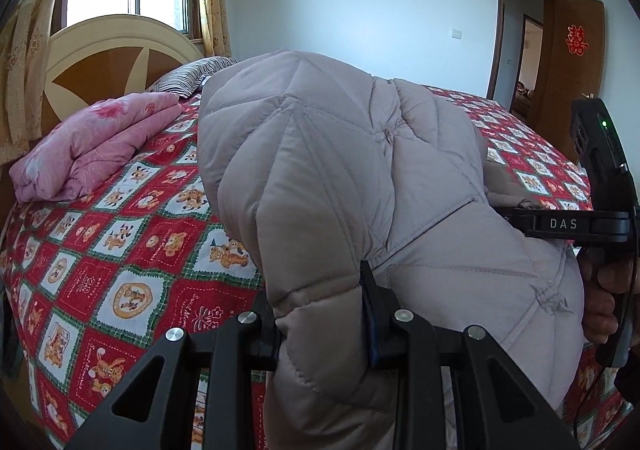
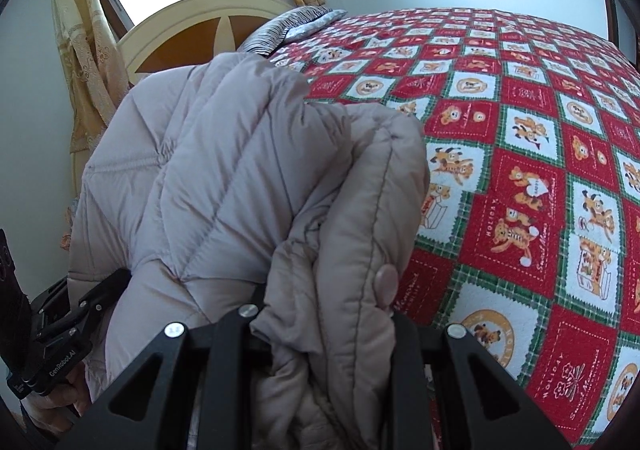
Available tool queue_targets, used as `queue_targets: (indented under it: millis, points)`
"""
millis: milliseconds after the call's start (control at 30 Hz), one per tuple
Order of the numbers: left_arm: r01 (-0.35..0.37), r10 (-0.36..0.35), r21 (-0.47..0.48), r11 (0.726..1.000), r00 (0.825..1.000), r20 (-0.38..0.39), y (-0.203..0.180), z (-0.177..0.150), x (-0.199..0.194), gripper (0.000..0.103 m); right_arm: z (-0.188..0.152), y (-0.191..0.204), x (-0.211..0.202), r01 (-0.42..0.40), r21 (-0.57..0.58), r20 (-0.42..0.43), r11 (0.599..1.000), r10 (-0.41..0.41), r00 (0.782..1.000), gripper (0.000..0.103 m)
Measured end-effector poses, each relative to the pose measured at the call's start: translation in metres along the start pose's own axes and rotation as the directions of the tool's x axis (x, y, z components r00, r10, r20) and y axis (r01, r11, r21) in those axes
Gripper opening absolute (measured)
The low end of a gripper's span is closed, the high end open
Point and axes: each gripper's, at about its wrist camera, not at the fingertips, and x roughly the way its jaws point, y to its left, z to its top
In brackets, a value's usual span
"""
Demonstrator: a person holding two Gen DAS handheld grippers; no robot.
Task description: Fold large clothes
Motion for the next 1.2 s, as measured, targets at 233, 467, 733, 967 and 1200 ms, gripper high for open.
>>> queue_targets:
  millis: [233, 467, 733, 967, 1200]
  points:
    - [-0.023, 0.023, -0.006, 1.0, 1.0, -0.007, 0.007, -0.01, 0.008, 0.046, 0.001, -0.001, 0.013, 0.004, 0.007, -0.03, 1.0, -0.003, 1.0, 0.025]
    - [-0.058, 0.058, -0.056, 0.997, 0.998, -0.012, 0.022, -0.021, 0.017, 0.075, -0.002, -0.002, 0.025, 0.014, 0.013, -0.053, 1.0, -0.013, 0.998, 0.03]
    - [-0.125, 0.126, -0.075, 0.989, 0.992, 0.009, 0.029, -0.025, 0.006, 0.086, -0.002, -0.004, 0.027, 0.057, 0.03, -0.045, 0.998, -0.055, 0.997, 0.046]
    - [-0.183, 0.183, -0.017, 0.983, 0.971, 0.154, 0.01, -0.021, -0.072, 0.087, -0.012, 0.021, -0.045, 0.089, 0.019, 0.109, 0.996, -0.091, 0.99, 0.077]
    - [-0.171, 0.166, 0.0, 0.985, 0.96, 0.227, -0.005, -0.012, -0.113, 0.087, -0.028, 0.064, -0.105, 0.114, -0.076, 0.24, 0.991, -0.093, 0.966, 0.085]
